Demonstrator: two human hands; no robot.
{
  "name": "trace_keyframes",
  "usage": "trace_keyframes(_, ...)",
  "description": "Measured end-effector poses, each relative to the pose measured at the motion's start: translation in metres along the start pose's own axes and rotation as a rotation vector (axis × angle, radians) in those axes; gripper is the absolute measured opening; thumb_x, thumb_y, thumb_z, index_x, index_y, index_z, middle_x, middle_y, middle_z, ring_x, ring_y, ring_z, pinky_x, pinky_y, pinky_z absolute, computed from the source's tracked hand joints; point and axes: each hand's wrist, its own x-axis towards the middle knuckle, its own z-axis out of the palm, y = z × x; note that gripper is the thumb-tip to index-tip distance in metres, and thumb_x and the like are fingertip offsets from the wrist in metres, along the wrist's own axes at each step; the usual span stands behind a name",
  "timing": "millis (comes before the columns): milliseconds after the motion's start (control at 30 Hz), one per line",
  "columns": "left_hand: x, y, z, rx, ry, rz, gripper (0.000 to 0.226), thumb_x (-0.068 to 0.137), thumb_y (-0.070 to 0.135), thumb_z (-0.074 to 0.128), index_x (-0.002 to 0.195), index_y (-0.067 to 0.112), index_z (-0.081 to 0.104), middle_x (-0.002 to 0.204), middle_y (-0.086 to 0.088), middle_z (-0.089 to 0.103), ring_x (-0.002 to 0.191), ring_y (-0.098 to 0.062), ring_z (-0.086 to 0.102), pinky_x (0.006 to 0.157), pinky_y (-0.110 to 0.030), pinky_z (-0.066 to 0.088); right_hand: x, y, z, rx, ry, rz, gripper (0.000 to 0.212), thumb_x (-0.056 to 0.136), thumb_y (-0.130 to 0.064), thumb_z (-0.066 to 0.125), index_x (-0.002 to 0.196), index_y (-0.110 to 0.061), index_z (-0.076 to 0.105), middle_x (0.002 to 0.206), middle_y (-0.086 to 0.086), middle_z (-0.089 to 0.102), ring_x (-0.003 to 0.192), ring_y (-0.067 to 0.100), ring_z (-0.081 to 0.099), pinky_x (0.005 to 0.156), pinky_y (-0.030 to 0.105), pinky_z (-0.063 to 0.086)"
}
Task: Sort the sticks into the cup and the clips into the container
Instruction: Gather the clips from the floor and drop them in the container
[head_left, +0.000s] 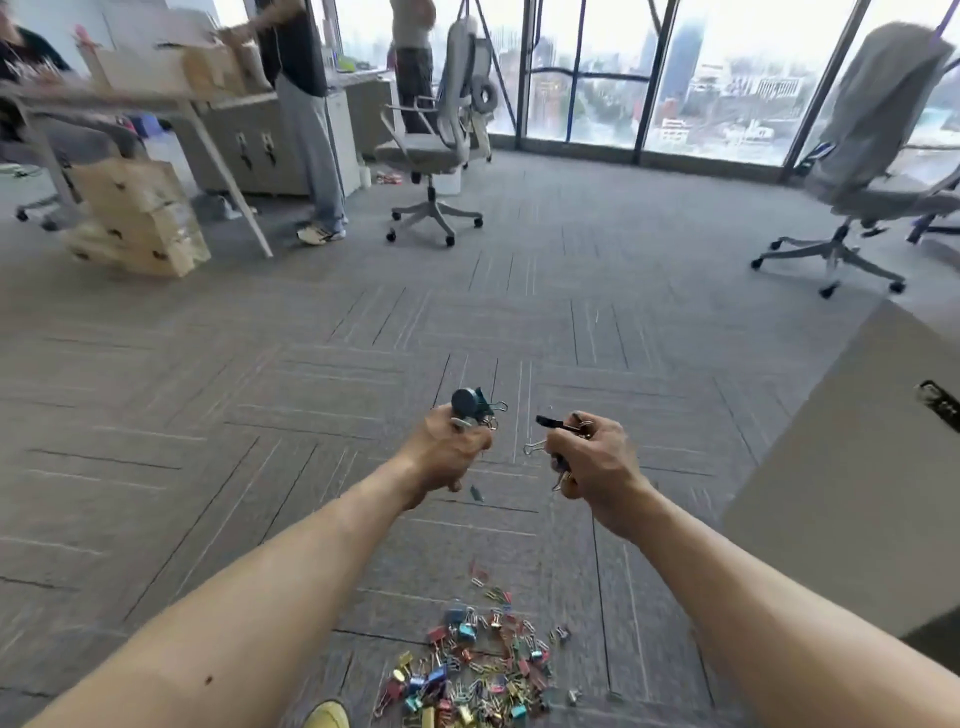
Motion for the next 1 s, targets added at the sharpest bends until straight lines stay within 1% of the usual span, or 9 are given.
trace_keyframes(200, -0.054, 0.097, 0.002, 0.029, 0.037, 0.086, 0.026, 0.097, 0.007, 0.047, 0.074, 0.018, 0.049, 0.065, 0.000, 0.042, 0.053, -0.013, 0.039, 0.036, -0.020, 0.038, -0.050, -0.091, -0.053, 0.014, 0.026, -0.096, 0.029, 0.081, 0.006, 0.056, 0.060, -0.012, 0.047, 0.058, 0.007, 0.041, 0.051, 0.017, 0.039, 0.041, 0.021, 0.025)
trace_keyframes(300, -0.077, 0.133, 0.011, 0.021, 0.107, 0.148, 0.018, 0.096, 0.013, 0.057, 0.083, 0.023, 0.049, 0.072, 0.002, 0.053, 0.057, -0.012, 0.050, 0.036, -0.014, 0.042, -0.073, -0.123, -0.084, 0.008, 0.073, -0.135, 0.028, 0.080, 0.005, 0.058, 0.061, -0.012, 0.047, 0.058, 0.008, 0.043, 0.051, 0.019, 0.041, 0.041, 0.022, 0.028)
trace_keyframes(400, -0.098, 0.167, 0.028, 0.036, 0.082, 0.199, 0.007, 0.095, 0.016, 0.058, 0.097, 0.018, 0.052, 0.080, -0.002, 0.055, 0.059, -0.012, 0.052, 0.040, -0.016, 0.044, -0.101, -0.151, -0.117, 0.032, 0.122, -0.166, 0.030, 0.080, 0.004, 0.060, 0.059, -0.014, 0.047, 0.055, 0.006, 0.044, 0.049, 0.018, 0.043, 0.040, 0.021, 0.028)
trace_keyframes(533, -0.121, 0.214, 0.070, 0.077, 0.062, 0.279, 0.019, 0.095, 0.014, 0.058, 0.081, 0.023, 0.048, 0.072, -0.002, 0.052, 0.055, -0.015, 0.050, 0.044, -0.021, 0.043, -0.143, -0.178, -0.168, 0.052, 0.186, -0.203, 0.031, 0.082, 0.002, 0.060, 0.058, -0.014, 0.049, 0.055, 0.005, 0.044, 0.049, 0.017, 0.042, 0.039, 0.020, 0.027)
trace_keyframes(633, -0.135, 0.247, 0.108, 0.085, 0.002, 0.328, 0.012, 0.095, 0.013, 0.057, 0.088, 0.018, 0.050, 0.071, -0.003, 0.052, 0.054, -0.017, 0.050, 0.047, -0.025, 0.043, -0.179, -0.193, -0.208, 0.040, 0.268, -0.217, 0.030, 0.081, 0.002, 0.060, 0.058, -0.013, 0.050, 0.054, 0.006, 0.045, 0.050, 0.019, 0.041, 0.038, 0.021, 0.028)
trace_keyframes(767, -0.155, 0.288, 0.160, 0.062, -0.069, 0.389, 0.021, 0.095, 0.016, 0.058, 0.080, 0.025, 0.046, 0.075, -0.003, 0.054, 0.057, -0.015, 0.052, 0.049, -0.024, 0.044, -0.225, -0.209, -0.263, 0.053, 0.382, -0.226, 0.027, 0.080, 0.001, 0.060, 0.060, -0.013, 0.049, 0.055, 0.006, 0.043, 0.050, 0.017, 0.040, 0.038, 0.021, 0.027)
trace_keyframes(867, -0.164, 0.312, 0.198, 0.068, -0.154, 0.428, 0.010, 0.094, 0.019, 0.058, 0.093, 0.019, 0.049, 0.081, -0.005, 0.055, 0.059, -0.015, 0.053, 0.050, -0.024, 0.043, -0.253, -0.217, -0.301, 0.081, 0.461, -0.237, 0.023, 0.078, 0.001, 0.062, 0.061, -0.012, 0.051, 0.056, 0.008, 0.043, 0.049, 0.018, 0.040, 0.043, 0.024, 0.029)
trace_keyframes(900, -0.166, 0.320, 0.212, 0.067, -0.185, 0.440, 0.009, 0.093, 0.018, 0.058, 0.095, 0.018, 0.050, 0.081, -0.006, 0.054, 0.059, -0.017, 0.051, 0.049, -0.023, 0.042, -0.262, -0.219, -0.313, 0.064, 0.486, -0.240, 0.023, 0.079, 0.001, 0.061, 0.062, -0.011, 0.051, 0.056, 0.008, 0.043, 0.049, 0.018, 0.039, 0.041, 0.023, 0.029)
trace_keyframes(1000, -0.170, 0.344, 0.255, 0.008, -0.297, 0.464, 0.008, 0.089, 0.007, 0.056, 0.083, 0.012, 0.053, 0.070, -0.007, 0.041, 0.056, -0.019, 0.035, 0.047, -0.023, 0.030, -0.287, -0.225, -0.348, 0.050, 0.557, -0.252, 0.024, 0.082, 0.003, 0.057, 0.064, -0.011, 0.049, 0.057, 0.006, 0.043, 0.050, 0.016, 0.039, 0.035, 0.018, 0.026)
